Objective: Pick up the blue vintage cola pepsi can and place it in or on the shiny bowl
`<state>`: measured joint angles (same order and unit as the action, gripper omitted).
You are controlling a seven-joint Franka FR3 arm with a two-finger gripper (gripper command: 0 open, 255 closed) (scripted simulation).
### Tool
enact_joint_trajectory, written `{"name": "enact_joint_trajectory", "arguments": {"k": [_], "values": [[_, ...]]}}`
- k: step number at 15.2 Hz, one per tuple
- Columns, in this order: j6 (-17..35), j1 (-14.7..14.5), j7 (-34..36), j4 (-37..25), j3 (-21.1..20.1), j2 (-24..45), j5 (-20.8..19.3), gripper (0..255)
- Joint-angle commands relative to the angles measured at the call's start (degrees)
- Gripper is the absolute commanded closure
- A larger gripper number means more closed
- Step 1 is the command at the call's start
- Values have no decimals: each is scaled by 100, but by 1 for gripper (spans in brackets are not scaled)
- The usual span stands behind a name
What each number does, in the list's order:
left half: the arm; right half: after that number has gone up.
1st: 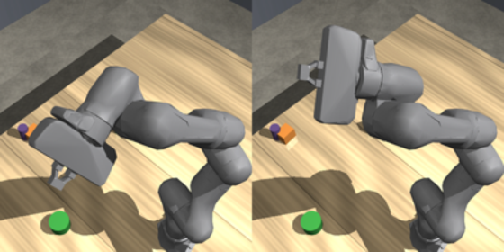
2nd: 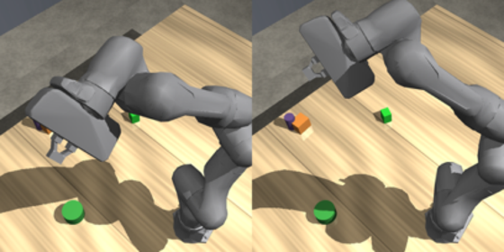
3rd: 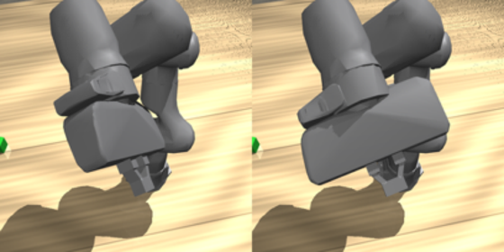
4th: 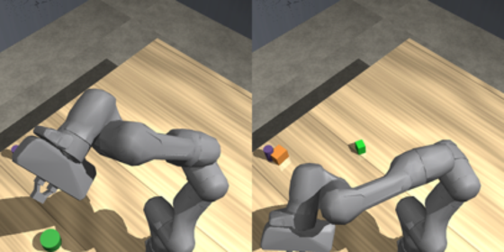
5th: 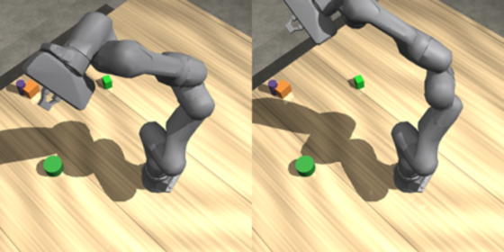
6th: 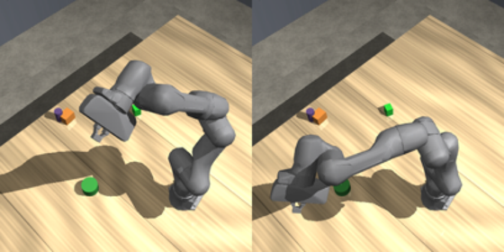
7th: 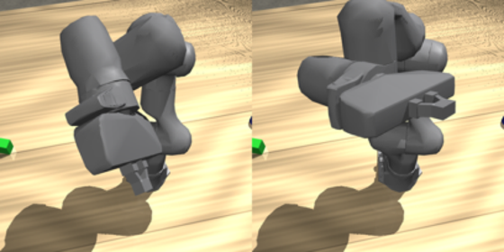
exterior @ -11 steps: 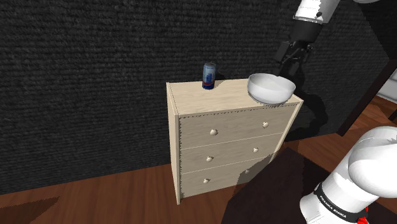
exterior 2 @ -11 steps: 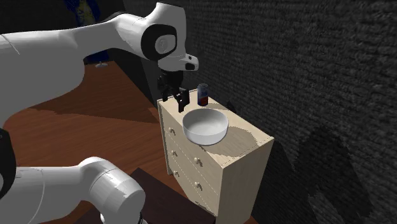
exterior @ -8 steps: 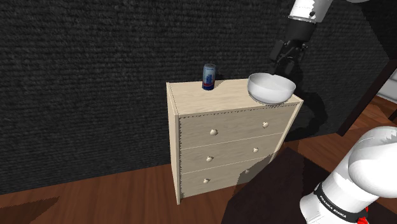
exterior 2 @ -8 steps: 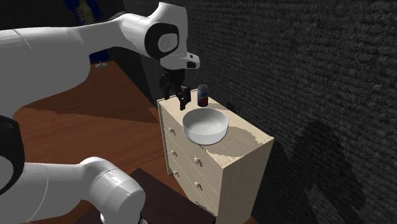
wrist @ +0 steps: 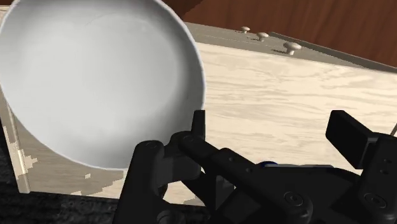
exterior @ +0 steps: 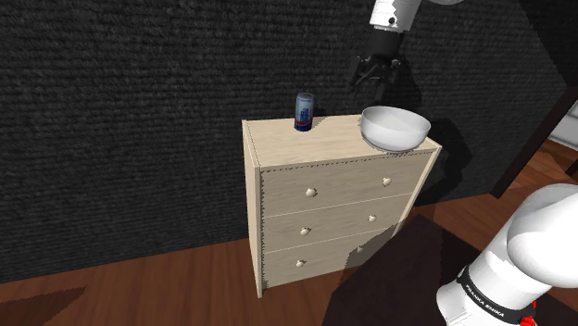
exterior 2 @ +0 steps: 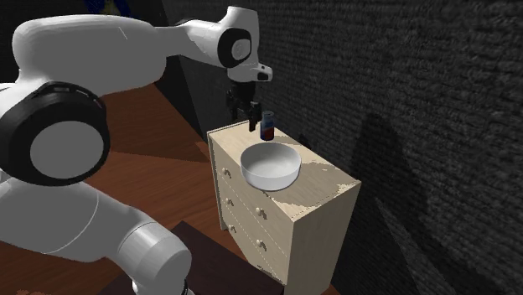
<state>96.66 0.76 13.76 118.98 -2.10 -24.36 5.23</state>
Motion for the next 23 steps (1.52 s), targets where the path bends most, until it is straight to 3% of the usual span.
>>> {"name": "enact_joint_trajectory", "arguments": {"k": [1, 8, 14, 23], "values": [[77, 9, 161, -376, -78, 469, -44, 0], [51, -16, 756, -2007, -295, 2145, -306, 0], [-312, -126, 1190, -3769, -357, 3628, -592, 0], [304, -119, 1186, -3073, -352, 3547, -584, 0]]}}
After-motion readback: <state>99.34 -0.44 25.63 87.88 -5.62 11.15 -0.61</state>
